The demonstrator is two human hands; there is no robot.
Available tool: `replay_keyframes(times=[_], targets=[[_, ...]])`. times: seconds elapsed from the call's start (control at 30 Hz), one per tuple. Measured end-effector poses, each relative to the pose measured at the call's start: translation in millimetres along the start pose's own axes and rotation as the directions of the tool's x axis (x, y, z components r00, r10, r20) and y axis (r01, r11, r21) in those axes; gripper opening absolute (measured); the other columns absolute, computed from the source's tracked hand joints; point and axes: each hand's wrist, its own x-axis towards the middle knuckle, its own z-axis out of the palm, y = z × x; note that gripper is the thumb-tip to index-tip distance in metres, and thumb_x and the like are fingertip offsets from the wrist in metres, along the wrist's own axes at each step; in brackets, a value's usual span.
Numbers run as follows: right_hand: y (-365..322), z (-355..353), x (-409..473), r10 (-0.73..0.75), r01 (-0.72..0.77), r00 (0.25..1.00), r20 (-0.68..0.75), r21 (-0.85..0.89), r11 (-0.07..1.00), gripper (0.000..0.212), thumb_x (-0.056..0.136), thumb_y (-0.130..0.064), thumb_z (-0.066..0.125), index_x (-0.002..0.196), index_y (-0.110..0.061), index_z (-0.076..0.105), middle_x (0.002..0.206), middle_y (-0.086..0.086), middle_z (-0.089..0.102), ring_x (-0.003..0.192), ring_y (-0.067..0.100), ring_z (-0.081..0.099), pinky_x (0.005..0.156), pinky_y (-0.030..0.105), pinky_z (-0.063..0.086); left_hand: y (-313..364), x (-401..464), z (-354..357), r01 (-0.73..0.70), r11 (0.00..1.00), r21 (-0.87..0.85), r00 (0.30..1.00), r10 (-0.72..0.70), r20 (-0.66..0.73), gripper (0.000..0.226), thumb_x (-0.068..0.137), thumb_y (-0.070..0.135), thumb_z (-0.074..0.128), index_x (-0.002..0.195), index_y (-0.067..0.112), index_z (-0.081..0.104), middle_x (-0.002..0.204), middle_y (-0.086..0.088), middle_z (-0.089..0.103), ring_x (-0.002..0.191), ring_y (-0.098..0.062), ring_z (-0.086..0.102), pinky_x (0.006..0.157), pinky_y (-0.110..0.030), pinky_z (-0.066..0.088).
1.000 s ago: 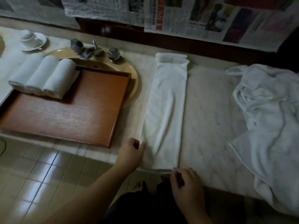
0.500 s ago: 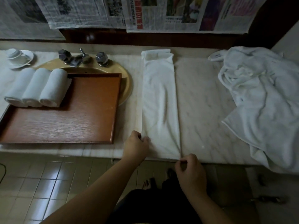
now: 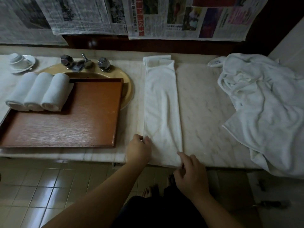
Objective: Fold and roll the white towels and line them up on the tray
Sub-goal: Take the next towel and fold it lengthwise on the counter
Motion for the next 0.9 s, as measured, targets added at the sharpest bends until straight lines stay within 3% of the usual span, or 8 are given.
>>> replay_keyframes(times=[0.17, 0.27, 0.37, 0.5, 0.6, 0.7, 0.83, 0.9], targets=[[-16, -14, 66, -0.12, 0.12, 0.993, 0.016, -0.016, 0.993, 0.054, 0.094, -0.031, 0.052, 0.146, -0.019, 0.054, 0.132, 0.006, 0.057, 0.12, 0.029, 0.055, 0.098, 0.045, 0.05, -14, -6, 1, -0.133, 0.986, 0.099, 0.989, 0.138, -0.052, 0.029, 0.104, 0.039, 0.054, 0.122, 0.019, 0.061, 0.113, 0.002, 0.061, 0.091, -0.019, 0.062, 0.078, -0.039, 0.056], [-18, -11, 116, -0.21, 0.234, 0.941, 0.265, -0.064, 0.97, 0.058, 0.108, -0.037, 0.038, 0.164, -0.026, 0.024, 0.172, 0.001, 0.016, 0.158, 0.022, 0.013, 0.126, 0.044, 0.024, -29, -9, 2, -0.269, 0.943, 0.194, 0.957, 0.284, -0.052, 0.021, 0.103, 0.036, 0.057, 0.111, 0.017, 0.061, 0.108, 0.001, 0.059, 0.093, -0.02, 0.057, 0.08, -0.039, 0.053], [-10, -1, 151, -0.146, 0.258, 0.894, 0.424, -0.22, 0.941, 0.066, 0.109, -0.051, 0.024, 0.166, -0.027, 0.003, 0.173, 0.002, -0.009, 0.159, 0.021, -0.01, 0.13, 0.044, 0.004, -37, -9, 3, -0.328, 0.895, 0.301, 0.927, 0.366, -0.078, 0.026, 0.101, 0.036, 0.061, 0.115, 0.014, 0.059, 0.11, -0.004, 0.059, 0.097, -0.027, 0.055, 0.082, -0.04, 0.05], [6, 11, 152, -0.063, 0.19, 0.932, 0.358, -0.331, 0.924, 0.074, 0.105, -0.063, 0.009, 0.166, -0.022, -0.002, 0.173, 0.005, -0.011, 0.16, 0.026, -0.005, 0.129, 0.045, 0.001, -31, -11, 15, -0.441, 0.782, 0.439, 0.842, 0.53, -0.097, 0.049, 0.106, 0.037, 0.05, 0.148, 0.01, 0.046, 0.146, -0.017, 0.052, 0.129, -0.038, 0.051, 0.101, -0.049, 0.048], [12, 18, 143, -0.074, 0.173, 0.965, 0.25, -0.401, 0.899, 0.076, 0.103, -0.064, 0.006, 0.167, -0.021, 0.006, 0.174, 0.005, 0.0, 0.16, 0.027, 0.003, 0.126, 0.052, 0.004, -23, -13, 36, -0.502, 0.741, 0.445, 0.849, 0.521, 0.091, 0.069, 0.112, 0.05, 0.024, 0.166, 0.008, 0.012, 0.173, -0.016, 0.009, 0.161, -0.031, 0.006, 0.13, -0.048, 0.014], [20, 20, 144, -0.06, 0.156, 0.971, 0.23, -0.424, 0.892, 0.075, 0.104, -0.06, 0.009, 0.166, -0.019, 0.011, 0.174, 0.005, 0.004, 0.16, 0.028, 0.006, 0.126, 0.057, 0.009, -24, -12, 48, -0.449, 0.756, 0.477, 0.892, 0.415, 0.183, 0.081, 0.106, 0.066, 0.007, 0.163, 0.012, -0.016, 0.169, -0.006, -0.025, 0.156, -0.019, -0.026, 0.129, -0.044, -0.009], [28, 22, 150, -0.026, 0.139, 0.962, 0.273, -0.403, 0.904, 0.074, 0.102, -0.057, 0.007, 0.166, -0.019, 0.009, 0.174, 0.002, 0.0, 0.16, 0.027, 0.003, 0.126, 0.06, 0.007, -27, -10, 50, -0.431, 0.742, 0.513, 0.901, 0.387, 0.197, 0.089, 0.102, 0.075, 0.007, 0.163, 0.014, -0.018, 0.17, -0.005, -0.025, 0.156, -0.018, -0.027, 0.128, -0.042, -0.014], [27, 24, 151, -0.044, 0.138, 0.967, 0.252, -0.369, 0.919, 0.073, 0.103, -0.055, 0.01, 0.166, -0.017, 0.014, 0.173, 0.003, 0.004, 0.16, 0.027, 0.007, 0.125, 0.062, 0.01, -17, -11, 51, -0.402, 0.734, 0.547, 0.91, 0.387, 0.151, 0.094, 0.102, 0.076, 0.013, 0.164, 0.007, -0.004, 0.172, -0.014, -0.009, 0.159, -0.027, -0.012, 0.128, -0.045, -0.009]])
